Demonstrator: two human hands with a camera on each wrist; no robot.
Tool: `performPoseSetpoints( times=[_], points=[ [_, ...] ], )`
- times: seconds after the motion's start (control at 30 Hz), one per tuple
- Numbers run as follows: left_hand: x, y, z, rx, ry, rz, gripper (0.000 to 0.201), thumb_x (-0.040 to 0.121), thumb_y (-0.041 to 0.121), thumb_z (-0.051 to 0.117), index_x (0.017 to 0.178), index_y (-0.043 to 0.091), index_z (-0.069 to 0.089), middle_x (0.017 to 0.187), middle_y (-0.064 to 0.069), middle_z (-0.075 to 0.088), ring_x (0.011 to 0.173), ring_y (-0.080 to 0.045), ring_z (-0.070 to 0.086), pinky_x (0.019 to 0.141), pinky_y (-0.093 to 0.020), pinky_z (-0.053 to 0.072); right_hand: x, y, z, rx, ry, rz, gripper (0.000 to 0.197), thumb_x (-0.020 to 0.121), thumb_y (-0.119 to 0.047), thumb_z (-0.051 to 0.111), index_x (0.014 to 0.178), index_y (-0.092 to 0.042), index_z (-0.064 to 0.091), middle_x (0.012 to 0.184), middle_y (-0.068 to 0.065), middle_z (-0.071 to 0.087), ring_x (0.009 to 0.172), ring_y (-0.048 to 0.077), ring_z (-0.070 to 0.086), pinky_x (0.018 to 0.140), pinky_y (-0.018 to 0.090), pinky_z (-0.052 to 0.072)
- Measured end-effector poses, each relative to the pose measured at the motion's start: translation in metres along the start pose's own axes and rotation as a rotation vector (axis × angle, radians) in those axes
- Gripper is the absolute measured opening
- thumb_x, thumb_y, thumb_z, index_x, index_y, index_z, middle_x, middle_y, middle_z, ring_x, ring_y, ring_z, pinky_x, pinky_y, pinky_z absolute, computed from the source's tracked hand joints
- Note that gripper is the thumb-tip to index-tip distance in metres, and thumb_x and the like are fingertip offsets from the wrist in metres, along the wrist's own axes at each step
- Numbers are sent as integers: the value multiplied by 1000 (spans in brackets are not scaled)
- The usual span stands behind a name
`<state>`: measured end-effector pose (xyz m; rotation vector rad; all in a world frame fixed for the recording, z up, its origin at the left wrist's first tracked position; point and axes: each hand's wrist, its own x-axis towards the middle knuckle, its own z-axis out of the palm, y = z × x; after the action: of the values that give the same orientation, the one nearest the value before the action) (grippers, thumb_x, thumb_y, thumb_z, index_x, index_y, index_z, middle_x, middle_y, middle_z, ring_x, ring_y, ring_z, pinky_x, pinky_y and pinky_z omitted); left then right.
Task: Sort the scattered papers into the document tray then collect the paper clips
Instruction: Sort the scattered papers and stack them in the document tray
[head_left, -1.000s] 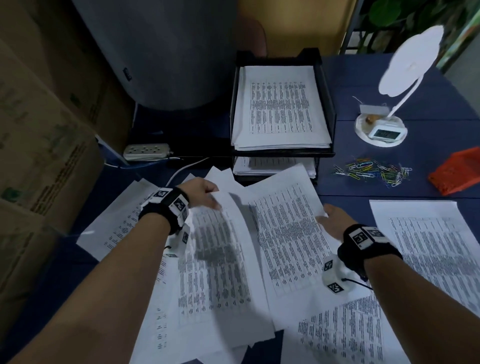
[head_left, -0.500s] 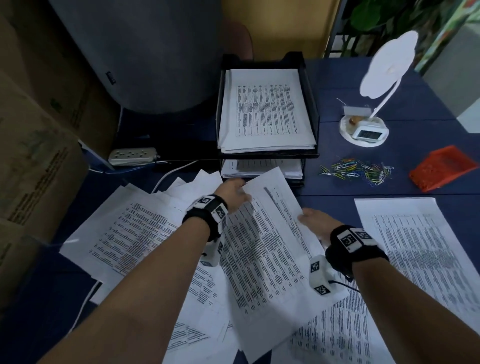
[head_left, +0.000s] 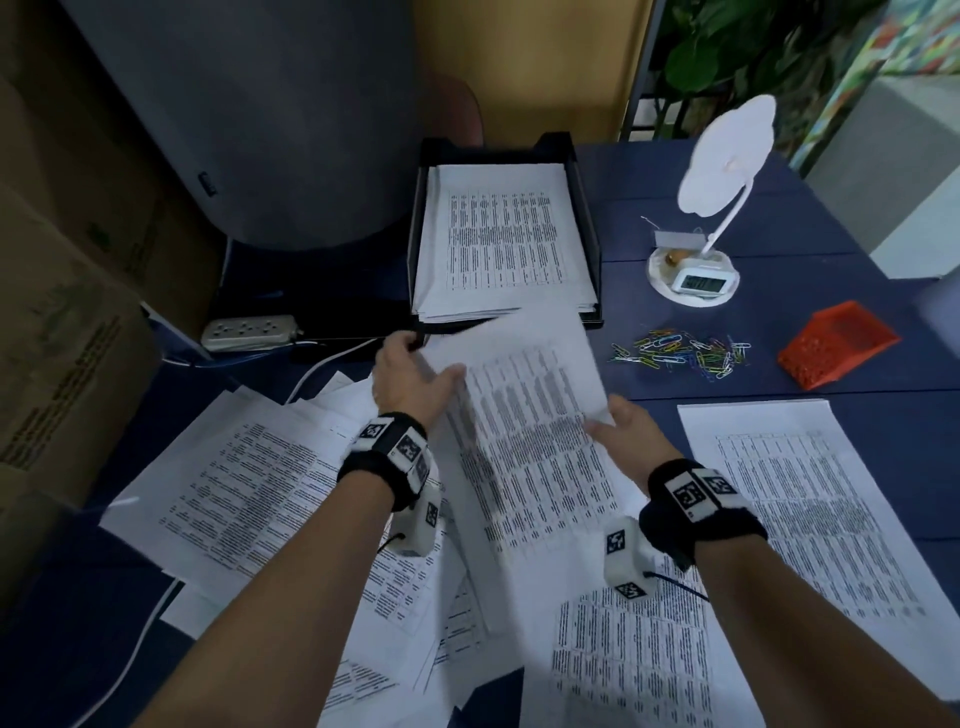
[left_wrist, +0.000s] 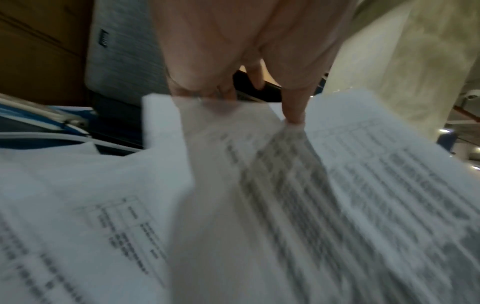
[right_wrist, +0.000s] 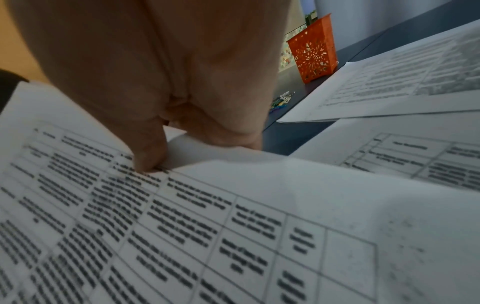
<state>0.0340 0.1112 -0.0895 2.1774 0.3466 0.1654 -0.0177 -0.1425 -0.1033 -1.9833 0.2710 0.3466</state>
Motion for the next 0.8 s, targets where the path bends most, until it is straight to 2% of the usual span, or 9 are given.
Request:
performPoseSetpoints(
  times=[0.1,0.17,0.2,0.27,0.33,0.47,0.57,0.67,0.8],
  points=[
    [-15,-3,-10,-322,-27,-56,73,78,30,76,135,19,31,128,-3,44,116,-19,46,100,-35,41,-5,-15,-8,198,64,-72,26,95,-7,53,119,-14,57,116,2,64,106,16,60,91,28,45],
    [-22,6,-15,-457,-115,-98,57,83,28,72,127,28,37,127,-5,52,108,-19,56,95,-39,47,-10,-31,-10,315,79,-129,29,95,-2,51,121,-12,56,114,1,65,98,8,62,84,20,47],
    [-25,12,-17,-497,-135,-88,47,85,25,69,123,25,41,117,-3,59,100,-15,60,91,-40,49,-12,-39,-10,362,97,-158,30,94,0,51,122,-9,56,113,2,65,96,6,62,85,19,47],
    [-27,27,-23,-518,-102,22,25,90,15,63,111,13,49,95,4,63,84,-6,60,83,-36,51,-16,-55,-11,418,149,-228,28,93,3,51,118,-8,56,109,0,66,94,3,62,91,23,48],
    [-28,44,-30,-585,-43,134,15,92,7,56,107,8,53,95,3,63,84,-3,61,84,-28,52,-18,-69,-11,446,196,-299,28,93,3,51,113,-15,57,107,-6,67,97,2,64,92,22,49],
    [-32,60,-35,-617,33,270,15,95,4,51,110,6,51,97,4,60,83,4,58,83,-16,48,-18,-81,-12,460,243,-354,29,93,1,53,115,-17,54,107,-7,67,100,7,64,91,26,50],
    [-36,51,-27,-587,-21,189,22,94,3,51,115,9,47,102,3,61,87,3,61,80,-13,50,-15,-75,-6,402,234,-337,30,92,1,54,118,-14,52,107,-6,66,99,5,63,92,28,50],
    [-36,40,-17,-508,-70,102,26,93,6,54,119,10,48,105,4,62,91,-4,60,82,-17,50,-13,-69,-1,365,215,-311,30,91,3,53,111,-20,52,108,-2,65,100,13,62,94,32,48],
    [-29,37,-15,-510,-79,41,25,95,12,52,120,8,53,110,1,63,93,0,60,84,-14,50,-9,-62,3,359,203,-256,29,92,5,50,119,-7,50,114,5,61,106,18,58,97,33,45]
  ],
)
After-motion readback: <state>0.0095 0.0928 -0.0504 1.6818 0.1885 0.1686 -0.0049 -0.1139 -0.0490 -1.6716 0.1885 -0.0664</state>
